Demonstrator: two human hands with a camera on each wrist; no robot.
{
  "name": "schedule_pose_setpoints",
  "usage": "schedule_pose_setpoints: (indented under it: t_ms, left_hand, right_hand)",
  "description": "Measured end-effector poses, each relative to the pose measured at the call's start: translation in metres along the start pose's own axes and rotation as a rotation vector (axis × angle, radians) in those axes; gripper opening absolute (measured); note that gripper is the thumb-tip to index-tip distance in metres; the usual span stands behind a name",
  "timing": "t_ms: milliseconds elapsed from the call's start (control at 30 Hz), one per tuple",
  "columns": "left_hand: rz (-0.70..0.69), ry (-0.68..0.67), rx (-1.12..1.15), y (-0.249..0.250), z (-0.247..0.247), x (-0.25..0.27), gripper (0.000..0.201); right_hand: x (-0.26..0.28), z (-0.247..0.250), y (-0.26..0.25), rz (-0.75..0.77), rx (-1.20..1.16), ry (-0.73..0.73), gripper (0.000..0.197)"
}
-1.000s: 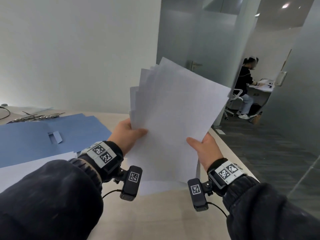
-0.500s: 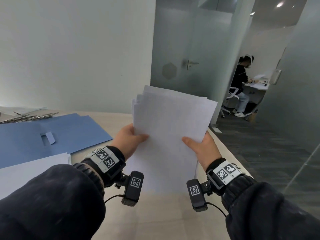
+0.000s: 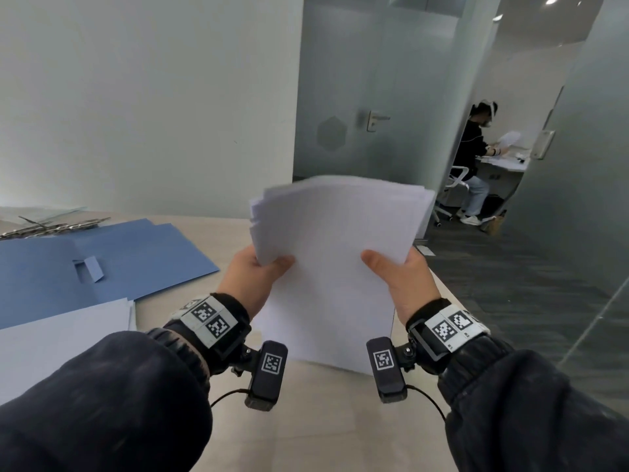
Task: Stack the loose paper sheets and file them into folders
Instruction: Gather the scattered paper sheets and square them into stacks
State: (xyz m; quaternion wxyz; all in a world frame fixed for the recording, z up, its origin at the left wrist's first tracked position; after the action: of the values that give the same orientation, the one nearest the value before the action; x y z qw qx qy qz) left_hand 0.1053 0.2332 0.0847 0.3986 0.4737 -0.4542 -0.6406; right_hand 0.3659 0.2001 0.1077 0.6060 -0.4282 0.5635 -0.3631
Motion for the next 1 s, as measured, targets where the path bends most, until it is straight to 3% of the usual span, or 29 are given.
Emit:
schedule_pose_setpoints:
  t_ms: [100, 200, 333, 567, 667, 833, 1000]
  left_hand:
    - [-0.057, 0.013, 0.119, 0.007, 0.005, -0.001, 0.013]
    - [-0.022, -0.044, 0.177, -0.011, -0.002, 0.003, 0.033]
    - [0.059, -0.065, 0.146, -0.040, -0.014, 0.011, 0.044]
    - [0.004, -0.106, 0.199, -0.016, -0.015, -0.004, 0.056]
    - [0.034, -0.101, 0.230, -0.029, -0.015, 0.004, 0.060]
    - [0.149, -0.132, 0.232, -0.062, -0.029, 0.023, 0.051]
    - [0.196, -0.130, 0.238, -0.057, -0.025, 0.025, 0.039]
  right_hand:
    - [0.005, -0.004, 0.015, -0.102, 0.036, -0.068, 0.033]
    - [0.019, -0.003, 0.045, -0.197, 0.039, -0.084, 0.022]
    - [0.030, -0.008, 0.061, -0.217, 0.055, -0.100, 0.021]
    - [0.015, 0.000, 0.043, -0.178, -0.046, -0.041, 0.025]
    - [0.024, 0.000, 0.057, -0.222, -0.048, -0.048, 0.025]
    - [0.042, 0.002, 0.079, -0.282, -0.007, -0.032, 0.024]
    - [0.034, -0.004, 0.070, -0.276, -0.001, -0.044, 0.017]
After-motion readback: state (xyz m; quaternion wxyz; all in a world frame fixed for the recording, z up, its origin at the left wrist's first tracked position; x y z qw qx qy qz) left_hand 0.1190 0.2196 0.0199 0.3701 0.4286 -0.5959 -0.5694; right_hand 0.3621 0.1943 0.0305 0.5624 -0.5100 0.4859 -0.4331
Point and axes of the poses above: each hand's wrist, its own x-axis away from the middle knuckle, its own z-axis out of the back of the hand, y = z × x, the point moved 10 cm from there along -x, towards the middle knuckle, and after that the axes turned 15 degrees about -y, right-handed, at the moved point
